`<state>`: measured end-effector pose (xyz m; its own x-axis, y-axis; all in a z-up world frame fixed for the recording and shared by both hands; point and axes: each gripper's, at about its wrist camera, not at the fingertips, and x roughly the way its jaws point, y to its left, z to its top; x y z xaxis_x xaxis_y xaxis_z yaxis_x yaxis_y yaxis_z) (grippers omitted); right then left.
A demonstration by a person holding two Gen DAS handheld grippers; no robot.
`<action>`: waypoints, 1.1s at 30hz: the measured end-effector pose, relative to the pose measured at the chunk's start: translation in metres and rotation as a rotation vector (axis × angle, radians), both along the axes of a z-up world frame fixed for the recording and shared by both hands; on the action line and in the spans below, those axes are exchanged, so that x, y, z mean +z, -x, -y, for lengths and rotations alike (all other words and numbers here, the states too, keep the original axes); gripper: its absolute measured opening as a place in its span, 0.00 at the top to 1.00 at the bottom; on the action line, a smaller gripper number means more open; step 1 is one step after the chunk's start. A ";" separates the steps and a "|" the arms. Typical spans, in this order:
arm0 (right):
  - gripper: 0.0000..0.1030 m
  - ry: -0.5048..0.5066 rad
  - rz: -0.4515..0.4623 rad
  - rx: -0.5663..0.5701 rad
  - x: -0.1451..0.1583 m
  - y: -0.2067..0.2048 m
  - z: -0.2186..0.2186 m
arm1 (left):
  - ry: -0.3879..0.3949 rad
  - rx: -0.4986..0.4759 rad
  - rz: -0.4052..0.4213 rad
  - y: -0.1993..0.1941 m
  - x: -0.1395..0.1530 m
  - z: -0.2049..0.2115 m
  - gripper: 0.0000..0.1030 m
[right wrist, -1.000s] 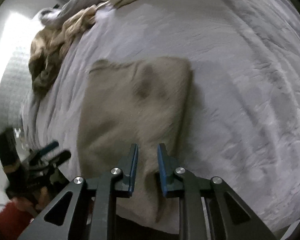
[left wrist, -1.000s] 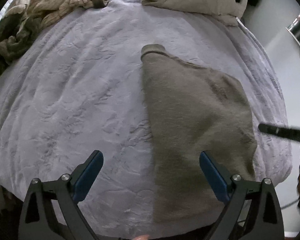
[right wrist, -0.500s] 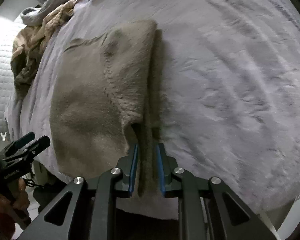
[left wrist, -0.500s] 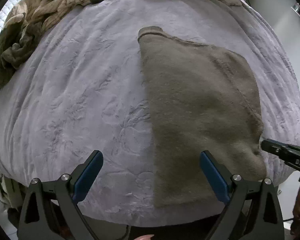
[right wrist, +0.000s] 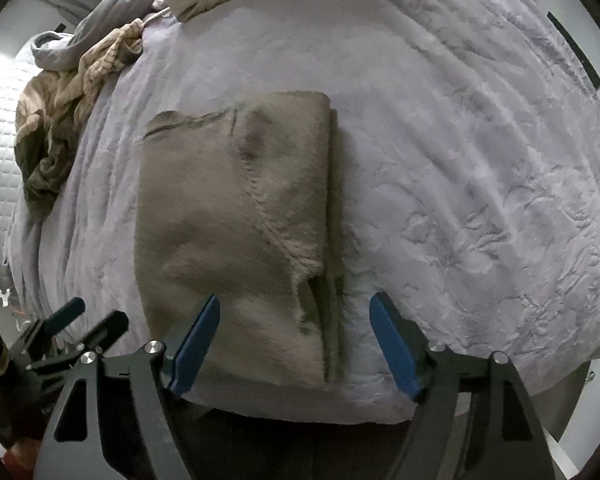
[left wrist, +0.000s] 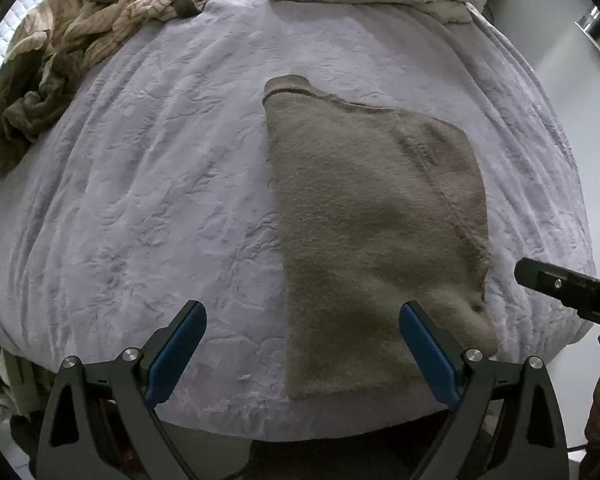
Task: Fold small clothes
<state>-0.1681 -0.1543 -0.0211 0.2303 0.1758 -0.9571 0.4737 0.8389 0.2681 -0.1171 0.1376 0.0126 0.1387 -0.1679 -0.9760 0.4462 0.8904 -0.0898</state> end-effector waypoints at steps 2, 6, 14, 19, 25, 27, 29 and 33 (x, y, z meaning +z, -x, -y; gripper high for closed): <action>0.20 0.010 0.001 -0.007 0.005 -0.002 -0.003 | -0.001 0.003 0.000 -0.001 0.001 0.001 0.06; 0.16 0.034 0.027 -0.014 0.016 0.002 -0.005 | -0.015 0.001 0.005 -0.004 0.004 0.002 0.06; 0.00 0.137 0.022 0.030 0.028 0.001 -0.016 | -0.027 -0.012 0.021 -0.006 0.010 0.003 0.05; 0.00 0.117 -0.014 0.025 0.027 -0.001 -0.020 | -0.034 0.005 0.023 -0.008 0.013 0.001 0.06; 0.00 0.131 -0.046 0.012 0.025 -0.001 -0.025 | -0.046 0.016 0.040 -0.011 0.019 -0.001 0.05; 0.00 0.134 -0.051 0.011 0.025 -0.001 -0.025 | -0.050 0.016 0.040 -0.012 0.020 -0.001 0.06; 0.00 0.135 -0.058 0.013 0.024 -0.002 -0.026 | -0.050 0.018 0.040 -0.011 0.020 0.000 0.06; 0.00 0.137 -0.070 0.023 0.022 -0.005 -0.028 | -0.059 0.024 0.043 -0.012 0.020 0.001 0.06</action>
<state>-0.1629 -0.1266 0.0009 0.1593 0.0469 -0.9861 0.4679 0.8760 0.1173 -0.1054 0.1370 0.0329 0.1841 -0.1067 -0.9771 0.4274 0.9039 -0.0182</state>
